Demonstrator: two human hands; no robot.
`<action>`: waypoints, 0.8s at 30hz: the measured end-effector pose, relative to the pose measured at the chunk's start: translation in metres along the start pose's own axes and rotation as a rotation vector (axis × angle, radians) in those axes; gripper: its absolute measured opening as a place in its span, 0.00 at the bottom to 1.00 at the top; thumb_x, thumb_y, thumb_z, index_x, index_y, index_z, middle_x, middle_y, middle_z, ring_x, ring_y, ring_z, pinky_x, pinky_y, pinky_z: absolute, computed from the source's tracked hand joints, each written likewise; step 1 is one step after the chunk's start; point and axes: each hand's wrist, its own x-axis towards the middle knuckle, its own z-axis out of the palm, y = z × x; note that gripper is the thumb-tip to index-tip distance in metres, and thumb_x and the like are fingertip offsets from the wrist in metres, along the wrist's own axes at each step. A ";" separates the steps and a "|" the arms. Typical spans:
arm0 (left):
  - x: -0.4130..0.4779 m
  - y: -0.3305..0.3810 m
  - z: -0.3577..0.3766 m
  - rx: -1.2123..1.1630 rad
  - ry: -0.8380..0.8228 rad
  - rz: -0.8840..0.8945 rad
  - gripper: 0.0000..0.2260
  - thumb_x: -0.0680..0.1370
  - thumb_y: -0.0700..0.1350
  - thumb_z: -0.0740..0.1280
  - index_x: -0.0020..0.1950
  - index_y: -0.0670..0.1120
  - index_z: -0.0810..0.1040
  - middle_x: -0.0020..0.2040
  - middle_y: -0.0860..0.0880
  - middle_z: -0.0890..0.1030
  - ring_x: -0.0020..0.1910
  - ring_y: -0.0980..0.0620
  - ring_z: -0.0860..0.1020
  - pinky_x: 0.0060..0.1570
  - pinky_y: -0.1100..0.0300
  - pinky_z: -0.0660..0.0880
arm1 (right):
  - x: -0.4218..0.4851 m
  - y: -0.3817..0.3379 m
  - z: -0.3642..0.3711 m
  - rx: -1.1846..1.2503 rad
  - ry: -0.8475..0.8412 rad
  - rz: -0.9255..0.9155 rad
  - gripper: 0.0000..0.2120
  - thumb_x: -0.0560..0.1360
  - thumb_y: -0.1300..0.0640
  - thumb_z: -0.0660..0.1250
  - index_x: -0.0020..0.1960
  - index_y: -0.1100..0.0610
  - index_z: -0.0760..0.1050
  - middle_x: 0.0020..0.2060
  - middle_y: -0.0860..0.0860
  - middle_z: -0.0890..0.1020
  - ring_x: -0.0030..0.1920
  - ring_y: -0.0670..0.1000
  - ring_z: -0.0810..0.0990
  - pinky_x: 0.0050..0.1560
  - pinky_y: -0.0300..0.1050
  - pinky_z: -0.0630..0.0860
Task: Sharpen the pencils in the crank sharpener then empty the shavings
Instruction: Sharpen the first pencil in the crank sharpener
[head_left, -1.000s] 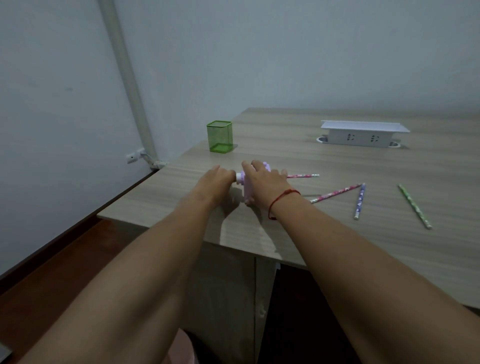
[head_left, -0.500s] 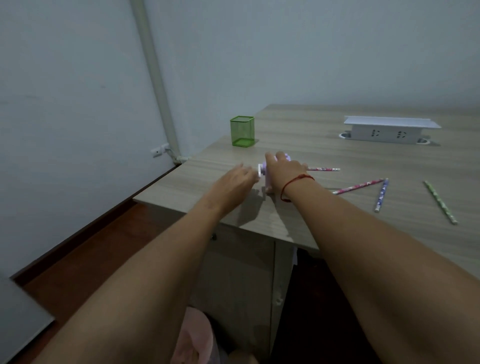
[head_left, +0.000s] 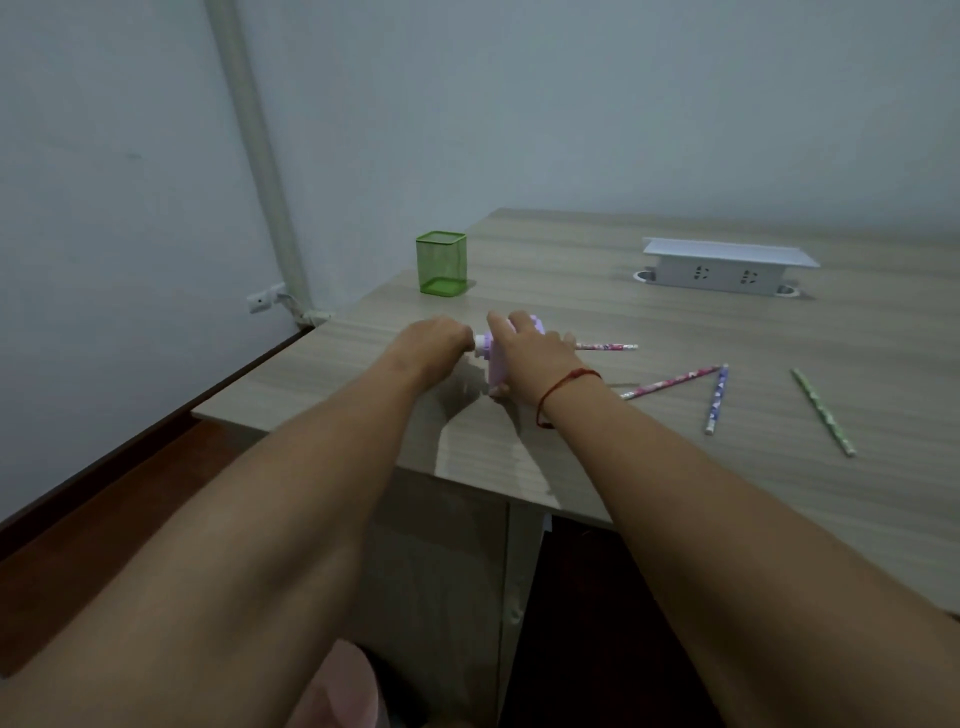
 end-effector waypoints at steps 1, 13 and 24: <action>0.005 -0.004 0.002 0.024 0.026 0.028 0.10 0.77 0.34 0.60 0.52 0.40 0.78 0.51 0.40 0.80 0.54 0.40 0.78 0.52 0.50 0.74 | 0.000 0.001 -0.002 -0.003 0.002 0.001 0.35 0.71 0.54 0.72 0.72 0.53 0.59 0.68 0.54 0.66 0.64 0.62 0.74 0.65 0.61 0.68; 0.010 -0.007 -0.022 0.016 0.254 0.187 0.13 0.78 0.31 0.58 0.59 0.38 0.76 0.56 0.39 0.80 0.57 0.43 0.77 0.70 0.54 0.61 | 0.006 0.000 -0.007 -0.073 -0.037 0.005 0.36 0.72 0.52 0.72 0.74 0.54 0.58 0.69 0.56 0.66 0.66 0.60 0.72 0.58 0.56 0.74; -0.048 0.010 -0.008 -0.033 0.237 0.212 0.08 0.78 0.32 0.62 0.53 0.38 0.78 0.49 0.39 0.82 0.50 0.42 0.80 0.71 0.51 0.63 | 0.002 -0.004 -0.010 -0.074 -0.021 0.001 0.31 0.72 0.53 0.71 0.71 0.54 0.61 0.69 0.56 0.66 0.70 0.59 0.69 0.61 0.55 0.72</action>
